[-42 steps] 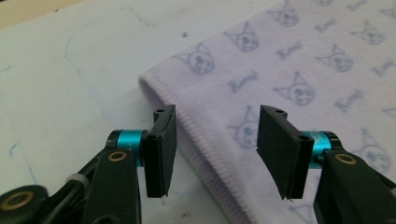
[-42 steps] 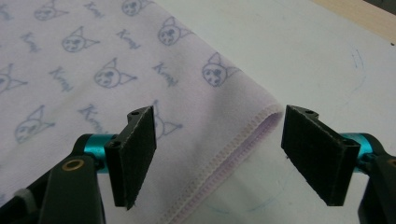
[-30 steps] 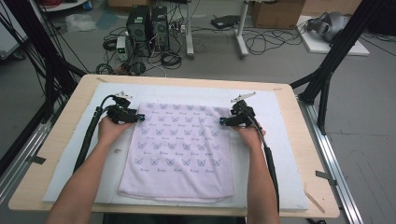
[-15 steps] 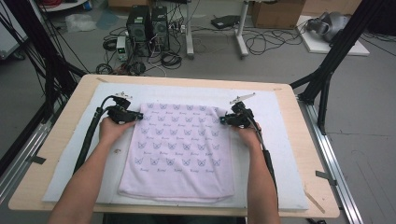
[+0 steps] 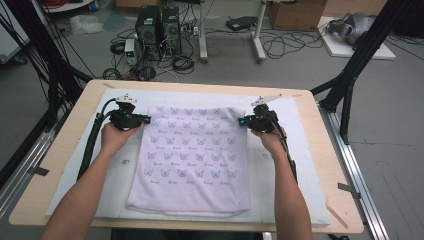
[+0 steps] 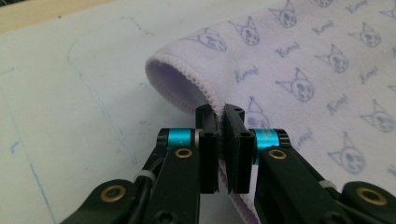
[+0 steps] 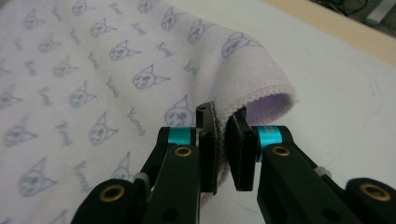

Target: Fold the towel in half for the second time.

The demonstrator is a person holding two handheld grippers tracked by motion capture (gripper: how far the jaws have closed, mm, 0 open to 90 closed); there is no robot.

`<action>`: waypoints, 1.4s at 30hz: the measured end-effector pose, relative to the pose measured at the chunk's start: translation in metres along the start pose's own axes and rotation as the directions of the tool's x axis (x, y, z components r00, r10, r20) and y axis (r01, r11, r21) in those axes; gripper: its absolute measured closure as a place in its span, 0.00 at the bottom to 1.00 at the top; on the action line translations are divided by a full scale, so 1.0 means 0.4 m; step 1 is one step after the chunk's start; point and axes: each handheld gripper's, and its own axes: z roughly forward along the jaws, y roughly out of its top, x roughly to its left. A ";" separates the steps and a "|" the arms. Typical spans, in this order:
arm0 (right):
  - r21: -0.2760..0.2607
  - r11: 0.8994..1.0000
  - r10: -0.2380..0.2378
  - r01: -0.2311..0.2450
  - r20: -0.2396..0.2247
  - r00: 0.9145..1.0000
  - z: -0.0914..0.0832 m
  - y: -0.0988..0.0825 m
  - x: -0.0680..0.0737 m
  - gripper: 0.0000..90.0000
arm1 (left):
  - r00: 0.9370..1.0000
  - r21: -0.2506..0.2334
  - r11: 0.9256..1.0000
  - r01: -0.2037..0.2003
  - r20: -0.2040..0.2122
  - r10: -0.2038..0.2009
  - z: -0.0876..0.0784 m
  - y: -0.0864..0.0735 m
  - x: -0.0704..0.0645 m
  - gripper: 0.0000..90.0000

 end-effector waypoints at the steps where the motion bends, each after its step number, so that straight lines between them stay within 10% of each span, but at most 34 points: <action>1: -0.015 1.000 0.002 -0.002 -0.007 1.000 -0.010 0.003 0.003 0.93 | 1.000 -0.015 1.000 -0.012 0.003 0.012 -0.014 0.002 -0.004 0.94; 11: -0.065 0.997 0.021 -0.028 -0.105 0.994 -0.097 -0.022 0.071 0.93 | 0.994 -0.095 0.994 -0.062 0.082 0.069 -0.122 -0.050 -0.067 0.94; 27: 0.046 0.999 -0.002 0.011 -0.188 0.982 -0.119 -0.173 0.182 0.91 | 0.979 -0.025 0.995 -0.096 0.178 0.099 -0.167 -0.218 -0.135 0.93; 36: -0.021 0.998 0.054 -0.058 -0.168 0.984 -0.149 -0.193 0.161 0.49 | 0.988 0.020 0.997 -0.076 0.138 0.072 -0.187 -0.210 -0.124 0.54; 42: -0.033 0.998 0.053 -0.058 -0.134 0.990 -0.134 -0.142 0.145 0.38 | 0.990 -0.002 0.998 -0.069 0.125 0.069 -0.164 -0.146 -0.120 0.45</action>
